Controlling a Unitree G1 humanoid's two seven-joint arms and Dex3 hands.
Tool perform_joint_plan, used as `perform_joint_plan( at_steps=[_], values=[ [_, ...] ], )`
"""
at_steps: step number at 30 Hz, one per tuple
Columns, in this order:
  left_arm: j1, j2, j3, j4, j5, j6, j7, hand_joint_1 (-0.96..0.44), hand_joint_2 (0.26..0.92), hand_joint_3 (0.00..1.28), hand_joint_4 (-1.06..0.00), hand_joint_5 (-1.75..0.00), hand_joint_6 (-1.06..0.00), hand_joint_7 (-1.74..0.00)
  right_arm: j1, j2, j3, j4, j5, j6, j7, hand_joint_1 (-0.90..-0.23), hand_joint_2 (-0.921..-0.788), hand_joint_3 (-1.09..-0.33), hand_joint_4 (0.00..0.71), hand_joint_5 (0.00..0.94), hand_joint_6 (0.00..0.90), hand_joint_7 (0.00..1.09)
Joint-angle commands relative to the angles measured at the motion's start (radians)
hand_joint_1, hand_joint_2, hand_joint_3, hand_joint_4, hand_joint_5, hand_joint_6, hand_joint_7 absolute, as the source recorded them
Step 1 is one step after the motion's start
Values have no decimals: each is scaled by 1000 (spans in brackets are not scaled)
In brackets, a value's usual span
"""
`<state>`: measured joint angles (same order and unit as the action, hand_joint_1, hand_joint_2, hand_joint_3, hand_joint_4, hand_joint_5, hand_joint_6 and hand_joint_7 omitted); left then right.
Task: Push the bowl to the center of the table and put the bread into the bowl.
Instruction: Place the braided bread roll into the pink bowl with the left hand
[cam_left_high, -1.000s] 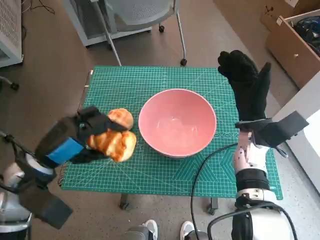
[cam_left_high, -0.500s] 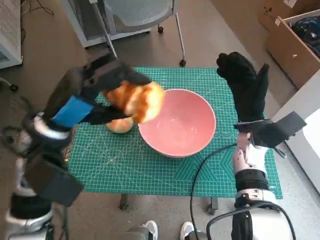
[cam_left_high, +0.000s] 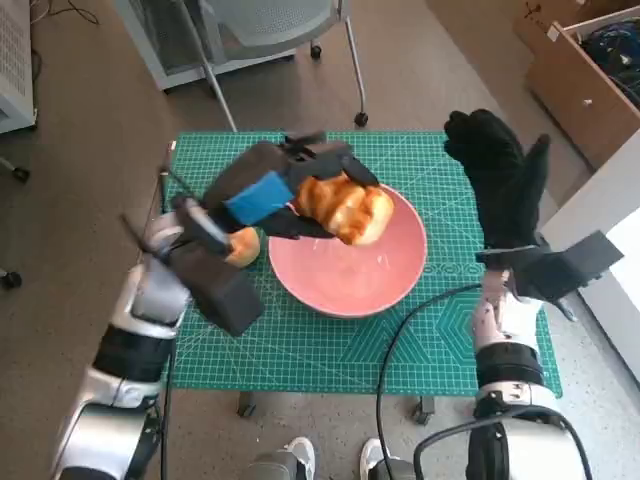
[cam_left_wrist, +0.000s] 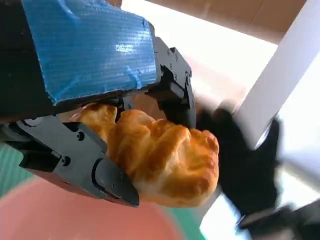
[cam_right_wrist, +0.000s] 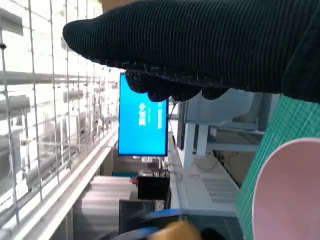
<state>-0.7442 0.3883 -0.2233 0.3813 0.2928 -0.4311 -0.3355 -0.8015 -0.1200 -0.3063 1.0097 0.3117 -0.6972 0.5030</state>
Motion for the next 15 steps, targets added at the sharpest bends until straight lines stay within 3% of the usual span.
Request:
perform_joint_plan(
  at_steps=[1, 5, 12, 15],
  values=[
    [-28, 17, -34, 44, 43, 29, -45, -208, 887, 81, -221, -298, -181, -606, 37, -10, -16, -12, 20, -1, 14, -594, -921, -779, 189, 1, 100, 324],
    [-26, 31, -43, 63, 100, 5, -5, -336, 893, 35, -147, -66, -106, -462, 45, -2, -21, -25, 23, -2, 3, -593, -921, -770, 192, 2, 118, 331],
    [-29, 51, -37, 127, 167, -100, 106, -509, 913, 25, -88, -5, -73, -403, 56, 5, -20, -39, 24, -5, -7, -604, -921, -760, 186, 1, 110, 323],
    [-27, 70, -21, 130, 151, -136, 115, -593, 918, 58, -54, -2, -50, -381, 58, 7, -20, -42, 24, -3, -10, -605, -921, -759, 175, 0, 102, 320]
  ],
)
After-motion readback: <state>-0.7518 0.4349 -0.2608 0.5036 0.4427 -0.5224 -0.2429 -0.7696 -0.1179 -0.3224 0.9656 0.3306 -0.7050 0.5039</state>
